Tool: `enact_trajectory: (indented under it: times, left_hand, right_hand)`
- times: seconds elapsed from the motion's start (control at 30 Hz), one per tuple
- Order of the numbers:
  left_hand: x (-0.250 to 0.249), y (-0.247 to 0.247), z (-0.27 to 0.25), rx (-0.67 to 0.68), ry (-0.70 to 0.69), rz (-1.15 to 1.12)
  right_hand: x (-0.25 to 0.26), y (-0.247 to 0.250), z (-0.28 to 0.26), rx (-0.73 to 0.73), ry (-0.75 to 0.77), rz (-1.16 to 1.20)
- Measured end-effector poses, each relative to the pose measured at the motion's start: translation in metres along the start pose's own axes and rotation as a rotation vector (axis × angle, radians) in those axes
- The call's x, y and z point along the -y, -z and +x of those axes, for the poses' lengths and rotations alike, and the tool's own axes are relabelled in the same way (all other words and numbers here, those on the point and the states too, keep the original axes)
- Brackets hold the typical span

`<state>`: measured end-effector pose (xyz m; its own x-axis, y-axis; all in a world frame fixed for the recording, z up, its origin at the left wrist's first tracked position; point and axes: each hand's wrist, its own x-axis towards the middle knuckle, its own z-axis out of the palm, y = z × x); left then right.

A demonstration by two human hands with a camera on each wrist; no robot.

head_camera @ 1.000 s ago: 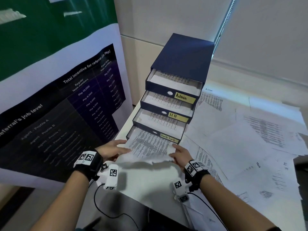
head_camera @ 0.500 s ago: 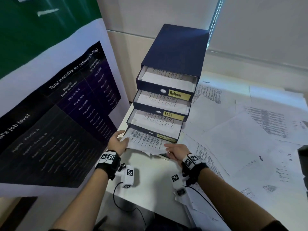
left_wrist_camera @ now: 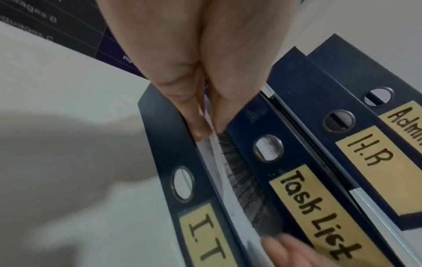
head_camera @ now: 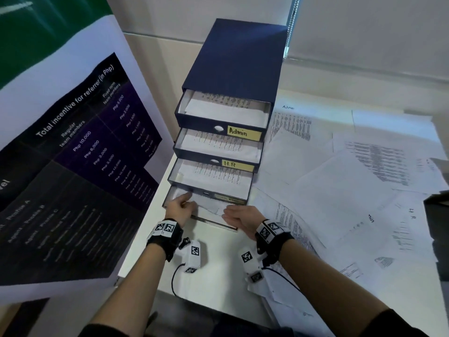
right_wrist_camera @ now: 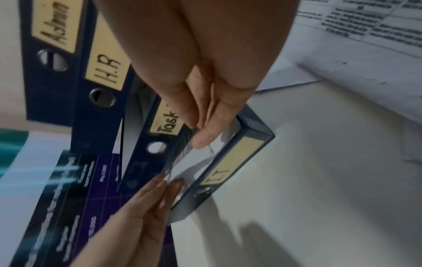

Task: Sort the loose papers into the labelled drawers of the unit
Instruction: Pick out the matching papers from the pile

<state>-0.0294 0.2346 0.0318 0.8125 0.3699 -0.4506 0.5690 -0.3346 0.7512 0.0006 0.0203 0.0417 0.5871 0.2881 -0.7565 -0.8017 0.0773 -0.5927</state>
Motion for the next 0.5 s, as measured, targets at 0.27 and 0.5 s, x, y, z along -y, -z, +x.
enact_trajectory:
  times: [0.27,0.5]
  left_hand:
    - [-0.069,-0.020,-0.024,0.376,-0.245,0.977]
    - [-0.169,-0.114,-0.061,0.757,-0.360,0.150]
  right_hand:
    - [0.030,0.106,-0.017,-0.126,0.119,-0.374]
    - [0.036,0.290,-0.044,-0.973,-0.168,-0.787]
